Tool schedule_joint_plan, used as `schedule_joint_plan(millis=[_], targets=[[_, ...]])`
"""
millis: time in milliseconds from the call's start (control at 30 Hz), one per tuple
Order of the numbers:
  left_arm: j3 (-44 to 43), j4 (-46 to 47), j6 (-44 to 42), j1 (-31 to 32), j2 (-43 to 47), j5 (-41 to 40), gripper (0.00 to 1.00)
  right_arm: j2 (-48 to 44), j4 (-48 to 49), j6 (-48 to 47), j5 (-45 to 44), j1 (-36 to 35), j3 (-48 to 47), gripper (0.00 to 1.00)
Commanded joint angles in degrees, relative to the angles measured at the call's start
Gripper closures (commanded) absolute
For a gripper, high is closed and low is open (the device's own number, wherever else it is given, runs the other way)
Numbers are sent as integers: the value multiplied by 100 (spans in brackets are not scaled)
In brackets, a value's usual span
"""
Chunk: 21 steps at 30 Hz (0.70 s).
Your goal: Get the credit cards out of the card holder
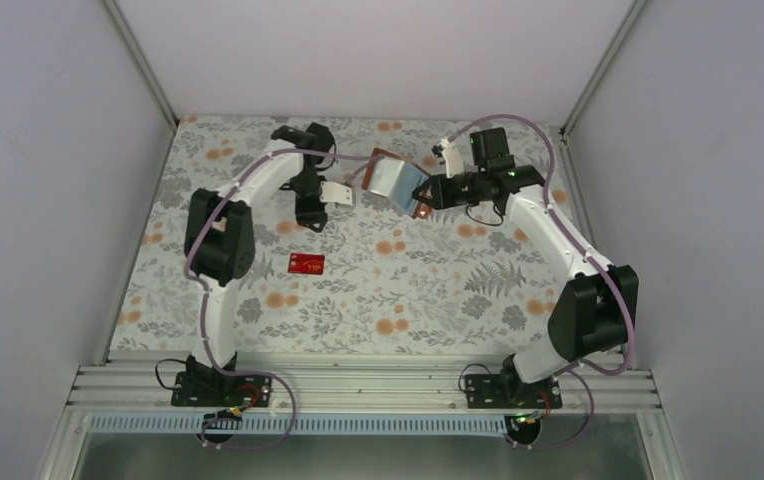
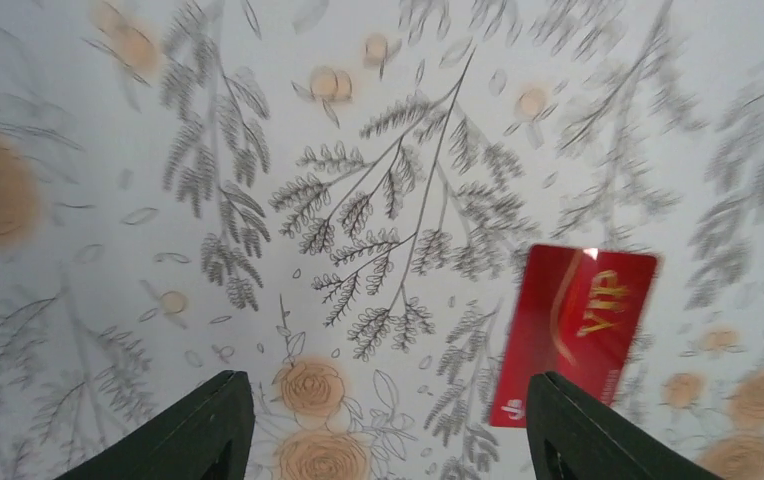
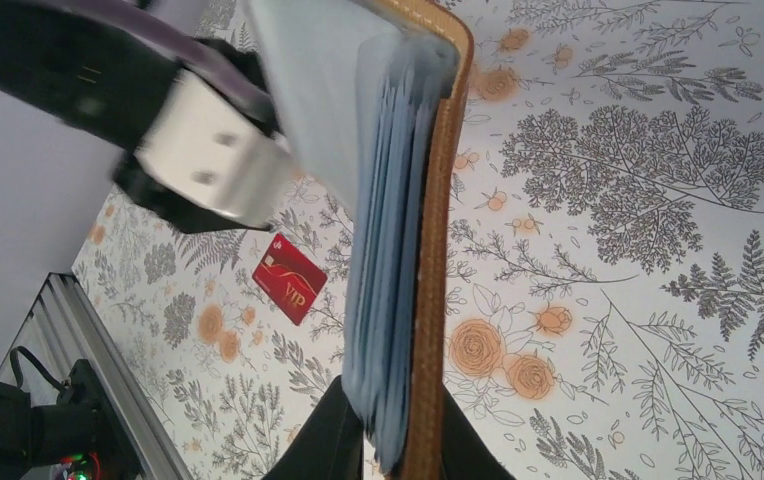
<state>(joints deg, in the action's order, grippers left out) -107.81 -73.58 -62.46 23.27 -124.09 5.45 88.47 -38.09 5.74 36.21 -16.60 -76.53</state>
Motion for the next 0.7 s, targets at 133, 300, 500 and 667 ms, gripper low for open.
schedule_joint_plan(millis=[133,300,500,667], targets=[[-241,-420,53,-1035,1912,3381,28,-176,-105,-257,456,-84,-148,96],[0,-285,697,-1793,2786,4697,2,-191,-320,-559,465,-557,-303,96],[2466,1724,1598,-1470,4483,4960,0,22,-207,-684,482,-1556,-488,96],[2931,1735,1748,-1474,4648,4853,0,116,-52,-666,691,-1864,-657,96]])
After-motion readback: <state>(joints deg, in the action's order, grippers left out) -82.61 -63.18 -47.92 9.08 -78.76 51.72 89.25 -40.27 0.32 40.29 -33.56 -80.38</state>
